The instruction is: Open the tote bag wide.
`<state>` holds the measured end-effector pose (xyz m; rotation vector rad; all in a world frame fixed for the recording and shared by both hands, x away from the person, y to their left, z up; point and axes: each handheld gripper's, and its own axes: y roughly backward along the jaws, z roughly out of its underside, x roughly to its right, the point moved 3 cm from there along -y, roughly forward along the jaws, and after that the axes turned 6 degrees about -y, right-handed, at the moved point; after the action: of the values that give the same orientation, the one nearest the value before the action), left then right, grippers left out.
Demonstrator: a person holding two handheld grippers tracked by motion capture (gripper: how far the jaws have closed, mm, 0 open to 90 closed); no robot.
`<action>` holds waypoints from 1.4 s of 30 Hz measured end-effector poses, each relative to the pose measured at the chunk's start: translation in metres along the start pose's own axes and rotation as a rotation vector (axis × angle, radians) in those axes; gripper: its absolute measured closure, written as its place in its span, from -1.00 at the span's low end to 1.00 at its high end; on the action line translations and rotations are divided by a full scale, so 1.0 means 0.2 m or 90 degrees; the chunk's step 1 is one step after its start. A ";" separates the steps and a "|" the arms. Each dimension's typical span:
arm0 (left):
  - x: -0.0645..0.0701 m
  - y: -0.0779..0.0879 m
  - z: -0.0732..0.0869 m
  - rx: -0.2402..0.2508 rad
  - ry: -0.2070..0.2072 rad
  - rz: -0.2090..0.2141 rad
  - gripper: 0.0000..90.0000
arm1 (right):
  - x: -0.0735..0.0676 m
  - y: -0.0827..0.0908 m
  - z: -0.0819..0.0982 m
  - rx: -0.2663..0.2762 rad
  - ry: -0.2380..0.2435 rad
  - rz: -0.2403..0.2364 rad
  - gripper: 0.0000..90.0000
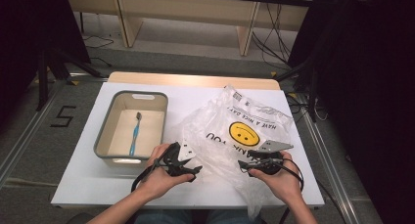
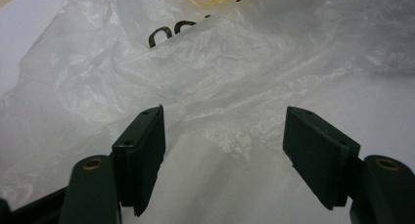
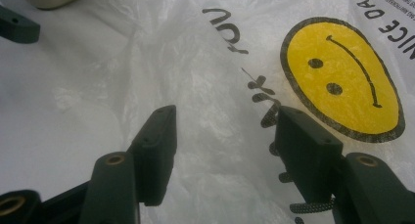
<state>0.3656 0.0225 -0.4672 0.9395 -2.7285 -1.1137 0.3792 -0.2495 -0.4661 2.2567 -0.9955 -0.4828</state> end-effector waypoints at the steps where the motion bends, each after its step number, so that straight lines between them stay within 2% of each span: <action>1: 0.02 0.00 0.01 -0.003 -0.001 0.005 -0.28 | 0.00 0.00 0.00 0.001 -0.001 -0.001 -0.06; 11: 0.03 -0.01 0.07 -0.007 0.001 0.013 -0.28 | -0.02 -0.02 -0.01 -0.005 0.009 -0.005 -0.04; 29: 0.04 -0.02 0.07 -0.008 -0.003 0.013 -0.28 | -0.02 -0.05 -0.07 -0.007 0.027 -0.002 -0.03; 31: 0.04 -0.03 0.07 -0.011 -0.006 0.013 -0.28 | -0.02 -0.07 -0.07 -0.014 0.034 -0.004 -0.03; 36: 0.05 -0.04 0.06 -0.011 -0.006 0.015 -0.26 | -0.04 -0.13 -0.09 -0.056 0.069 -0.018 -0.06; 42: 0.05 -0.04 0.07 -0.013 -0.005 0.021 -0.24 | -0.09 -0.21 -0.08 -0.113 0.109 -0.057 -0.15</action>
<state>0.3580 0.0213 -0.4843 0.8852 -2.7239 -1.1393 0.3984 -0.2064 -0.4806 2.1487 -0.7387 -0.3918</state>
